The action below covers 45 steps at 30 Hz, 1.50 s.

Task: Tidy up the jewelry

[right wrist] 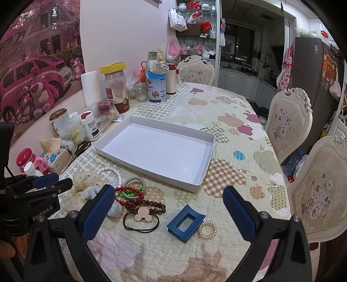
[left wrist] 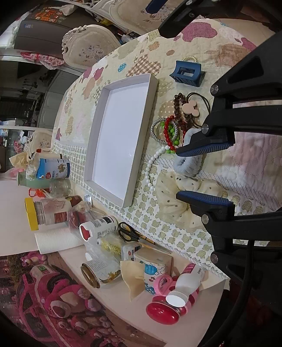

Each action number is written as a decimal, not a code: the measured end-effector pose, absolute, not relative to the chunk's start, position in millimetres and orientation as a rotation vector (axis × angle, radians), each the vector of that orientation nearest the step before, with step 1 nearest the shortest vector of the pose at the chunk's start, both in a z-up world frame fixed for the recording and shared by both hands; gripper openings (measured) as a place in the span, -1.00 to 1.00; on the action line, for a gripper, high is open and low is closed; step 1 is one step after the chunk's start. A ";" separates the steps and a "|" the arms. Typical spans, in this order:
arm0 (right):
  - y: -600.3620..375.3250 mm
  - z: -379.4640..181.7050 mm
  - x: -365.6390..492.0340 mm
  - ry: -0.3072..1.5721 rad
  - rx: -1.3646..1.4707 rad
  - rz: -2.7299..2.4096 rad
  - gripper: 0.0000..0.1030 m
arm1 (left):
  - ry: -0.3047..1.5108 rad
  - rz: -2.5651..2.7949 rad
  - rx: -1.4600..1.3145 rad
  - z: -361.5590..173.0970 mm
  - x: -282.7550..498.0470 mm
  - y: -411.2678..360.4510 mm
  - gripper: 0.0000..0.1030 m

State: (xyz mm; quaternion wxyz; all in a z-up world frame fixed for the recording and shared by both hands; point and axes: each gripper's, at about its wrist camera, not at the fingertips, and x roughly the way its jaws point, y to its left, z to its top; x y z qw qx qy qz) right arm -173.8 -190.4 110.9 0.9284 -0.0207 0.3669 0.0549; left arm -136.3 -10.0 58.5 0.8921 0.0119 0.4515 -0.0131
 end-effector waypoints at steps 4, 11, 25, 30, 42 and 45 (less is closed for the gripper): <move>-191.1 110.9 -173.9 0.750 -0.044 0.108 0.97 | 0.937 -0.026 0.026 58.5 -136.2 -10.0 -0.38; -192.2 109.4 -173.6 0.757 -0.040 0.108 0.97 | 0.939 -0.019 0.027 59.5 -134.9 -9.3 -0.38; -188.8 102.8 -168.7 0.782 -0.045 0.115 0.97 | 0.946 -0.017 0.024 57.2 -133.4 -6.3 -0.38; -186.8 100.7 -168.2 0.789 -0.052 0.122 0.97 | 0.951 -0.018 0.023 55.2 -132.6 -6.0 -0.38; -188.3 94.0 -163.8 0.815 -0.035 0.134 0.97 | 0.980 -0.016 0.007 46.6 -127.6 1.4 -0.38; -193.1 89.5 -161.4 0.834 -0.027 0.138 0.97 | 0.993 -0.011 -0.031 46.8 -124.9 18.5 -0.38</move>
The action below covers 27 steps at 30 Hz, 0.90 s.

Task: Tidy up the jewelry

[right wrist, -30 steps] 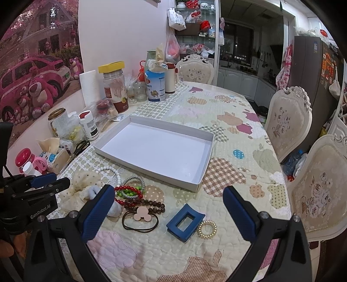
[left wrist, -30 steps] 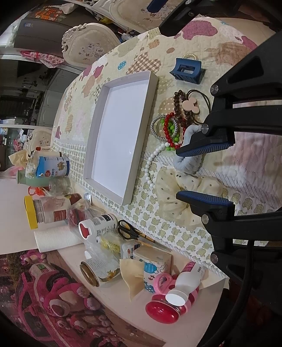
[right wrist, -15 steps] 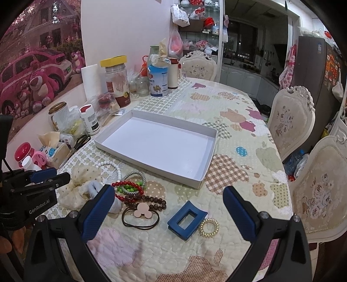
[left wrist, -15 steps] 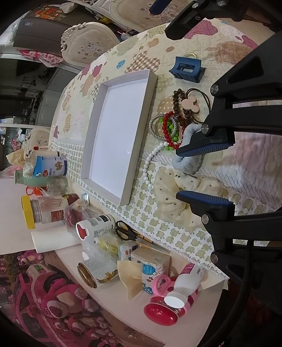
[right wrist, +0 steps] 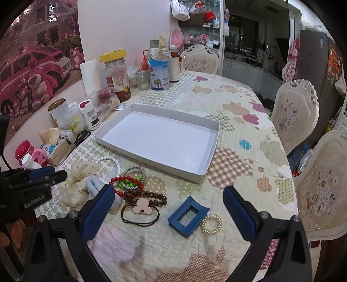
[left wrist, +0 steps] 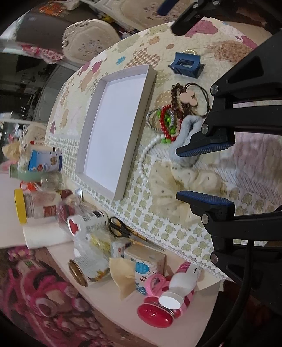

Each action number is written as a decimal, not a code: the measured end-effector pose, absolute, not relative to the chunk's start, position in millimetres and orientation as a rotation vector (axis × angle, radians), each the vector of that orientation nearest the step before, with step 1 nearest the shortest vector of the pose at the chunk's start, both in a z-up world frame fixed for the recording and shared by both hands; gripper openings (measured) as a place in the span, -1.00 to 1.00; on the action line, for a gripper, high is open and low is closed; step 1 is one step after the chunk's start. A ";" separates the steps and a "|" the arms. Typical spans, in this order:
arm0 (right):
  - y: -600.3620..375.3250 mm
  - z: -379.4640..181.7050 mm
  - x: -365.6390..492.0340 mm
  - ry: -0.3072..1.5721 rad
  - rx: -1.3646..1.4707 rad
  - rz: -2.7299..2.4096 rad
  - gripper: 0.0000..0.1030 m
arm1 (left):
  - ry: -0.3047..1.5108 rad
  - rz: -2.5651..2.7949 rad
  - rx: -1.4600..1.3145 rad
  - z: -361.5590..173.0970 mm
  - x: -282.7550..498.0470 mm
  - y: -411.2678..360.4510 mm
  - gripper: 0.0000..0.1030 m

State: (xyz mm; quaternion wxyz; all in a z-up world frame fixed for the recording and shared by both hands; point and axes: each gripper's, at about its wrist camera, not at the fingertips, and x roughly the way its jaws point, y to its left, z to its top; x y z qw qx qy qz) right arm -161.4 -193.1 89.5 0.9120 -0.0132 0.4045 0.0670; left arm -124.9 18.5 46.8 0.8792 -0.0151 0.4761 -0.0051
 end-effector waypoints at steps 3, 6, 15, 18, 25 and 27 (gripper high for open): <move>-202.9 83.2 -161.5 0.849 -0.022 0.134 0.97 | 1.008 0.001 -0.085 46.1 -122.9 41.4 -0.38; -215.8 72.7 -161.2 0.874 -0.008 0.123 0.97 | 1.021 0.006 -0.126 44.0 -121.9 57.1 -0.38; -252.9 40.9 -163.2 0.945 0.049 0.114 0.97 | 1.114 -0.140 -0.234 26.5 -109.4 43.3 -0.38; -260.2 31.5 -164.8 0.963 0.054 0.122 0.97 | 1.144 -0.187 -0.252 17.4 -100.7 27.0 -0.38; -263.5 7.0 -151.4 1.019 0.145 0.110 0.88 | 1.209 -0.157 -0.233 -6.9 -75.4 6.3 -0.33; -259.7 1.7 -144.6 1.031 0.168 0.095 0.88 | 1.219 -0.138 -0.218 -12.2 -68.9 3.1 -0.33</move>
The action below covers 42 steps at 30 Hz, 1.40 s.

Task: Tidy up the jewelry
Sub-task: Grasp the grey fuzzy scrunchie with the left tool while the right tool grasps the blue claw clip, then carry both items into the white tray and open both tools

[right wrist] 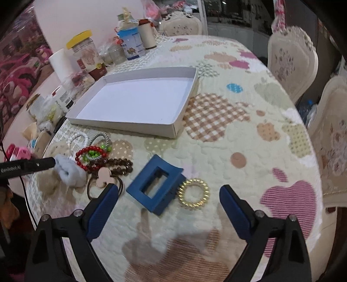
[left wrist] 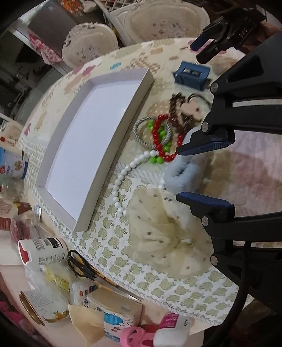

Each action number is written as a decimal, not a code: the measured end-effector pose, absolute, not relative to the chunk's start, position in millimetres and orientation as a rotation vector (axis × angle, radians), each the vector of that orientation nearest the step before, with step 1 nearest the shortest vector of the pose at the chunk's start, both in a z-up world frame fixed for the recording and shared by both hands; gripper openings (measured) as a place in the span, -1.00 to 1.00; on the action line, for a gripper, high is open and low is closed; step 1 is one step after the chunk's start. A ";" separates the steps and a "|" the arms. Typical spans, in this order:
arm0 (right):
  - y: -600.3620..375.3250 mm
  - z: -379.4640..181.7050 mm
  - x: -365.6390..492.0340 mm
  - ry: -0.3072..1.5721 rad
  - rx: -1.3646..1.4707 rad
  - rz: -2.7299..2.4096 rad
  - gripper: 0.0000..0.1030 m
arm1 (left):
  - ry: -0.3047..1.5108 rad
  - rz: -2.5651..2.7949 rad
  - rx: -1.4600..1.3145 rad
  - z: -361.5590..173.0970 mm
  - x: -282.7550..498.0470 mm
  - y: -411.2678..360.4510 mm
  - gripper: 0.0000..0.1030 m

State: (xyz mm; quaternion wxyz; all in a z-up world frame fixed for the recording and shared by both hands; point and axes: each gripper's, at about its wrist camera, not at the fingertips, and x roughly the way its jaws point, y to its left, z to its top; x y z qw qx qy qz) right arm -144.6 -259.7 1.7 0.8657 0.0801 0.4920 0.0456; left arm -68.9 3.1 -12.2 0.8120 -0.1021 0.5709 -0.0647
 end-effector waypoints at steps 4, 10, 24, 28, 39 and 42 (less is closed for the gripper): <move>-249.2 -10.9 -129.4 1.059 0.203 0.066 0.88 | 1.246 -0.127 -0.137 -25.2 -61.7 -8.8 -0.33; -233.6 -29.2 -114.7 1.102 0.211 0.041 0.88 | 1.217 -0.149 -0.095 -25.7 -60.5 -12.8 -0.46; -246.2 -10.9 -123.7 1.047 0.223 0.088 -0.03 | 1.157 -0.227 -0.171 16.6 -71.1 5.8 -0.72; -249.4 14.1 -122.9 0.995 0.250 0.126 -0.03 | 1.114 -0.219 -0.179 36.0 -62.8 9.1 -0.72; -239.6 46.5 -56.5 0.923 0.221 0.191 -0.02 | 1.070 -0.232 -0.173 50.6 12.3 -19.7 -0.72; -240.0 37.6 -30.2 0.947 0.229 0.192 -0.02 | 1.075 -0.245 -0.153 42.8 37.5 -36.7 -0.72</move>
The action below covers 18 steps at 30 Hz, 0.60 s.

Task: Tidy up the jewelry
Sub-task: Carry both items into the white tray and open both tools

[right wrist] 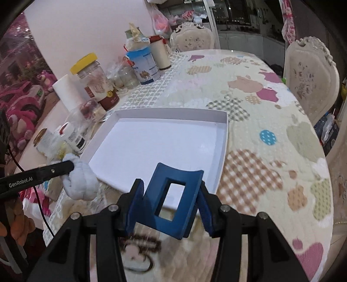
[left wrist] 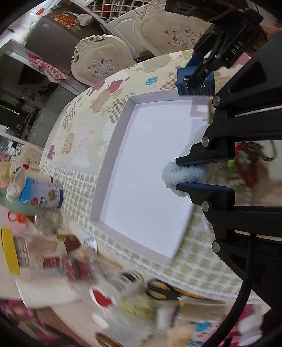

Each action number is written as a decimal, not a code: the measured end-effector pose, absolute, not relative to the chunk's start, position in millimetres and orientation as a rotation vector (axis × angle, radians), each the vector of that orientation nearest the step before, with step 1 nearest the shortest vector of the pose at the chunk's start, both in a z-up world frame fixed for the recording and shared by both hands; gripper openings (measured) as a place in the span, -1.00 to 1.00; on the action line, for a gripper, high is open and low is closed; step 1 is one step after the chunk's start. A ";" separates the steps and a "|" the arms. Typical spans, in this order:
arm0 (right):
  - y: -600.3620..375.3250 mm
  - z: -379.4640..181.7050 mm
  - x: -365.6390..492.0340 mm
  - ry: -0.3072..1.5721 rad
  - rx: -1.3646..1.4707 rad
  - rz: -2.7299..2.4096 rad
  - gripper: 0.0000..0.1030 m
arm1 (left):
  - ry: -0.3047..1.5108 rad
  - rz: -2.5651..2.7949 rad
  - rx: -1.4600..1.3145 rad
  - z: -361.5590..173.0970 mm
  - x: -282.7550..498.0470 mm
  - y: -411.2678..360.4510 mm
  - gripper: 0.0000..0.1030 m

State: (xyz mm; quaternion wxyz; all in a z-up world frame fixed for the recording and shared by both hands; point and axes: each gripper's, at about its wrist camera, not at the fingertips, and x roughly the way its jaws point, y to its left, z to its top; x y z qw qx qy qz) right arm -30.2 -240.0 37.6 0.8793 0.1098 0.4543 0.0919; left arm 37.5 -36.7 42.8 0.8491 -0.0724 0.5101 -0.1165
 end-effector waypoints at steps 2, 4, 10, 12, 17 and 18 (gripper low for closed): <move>-241.1 28.8 -15.2 0.966 0.231 0.190 -0.02 | 1.099 -0.260 -0.143 33.3 51.5 -48.3 -0.72; -240.8 17.8 -1.9 0.995 0.231 0.183 -0.02 | 1.130 -0.274 -0.132 21.2 63.4 -60.3 -0.72; -243.8 -15.2 19.9 1.067 0.248 0.172 -0.03 | 1.220 -0.322 -0.094 -12.8 84.6 -89.0 -0.72; -245.0 -22.9 22.0 1.086 0.246 0.168 -0.02 | 1.234 -0.329 -0.087 -20.5 87.4 -93.5 -0.71; -244.2 -29.7 23.5 1.102 0.258 0.183 -0.01 | 1.222 -0.339 -0.076 -20.6 91.1 -97.8 -0.56; -243.2 -29.7 23.9 1.105 0.253 0.186 0.00 | 1.222 -0.346 -0.076 -20.1 90.9 -97.9 -0.47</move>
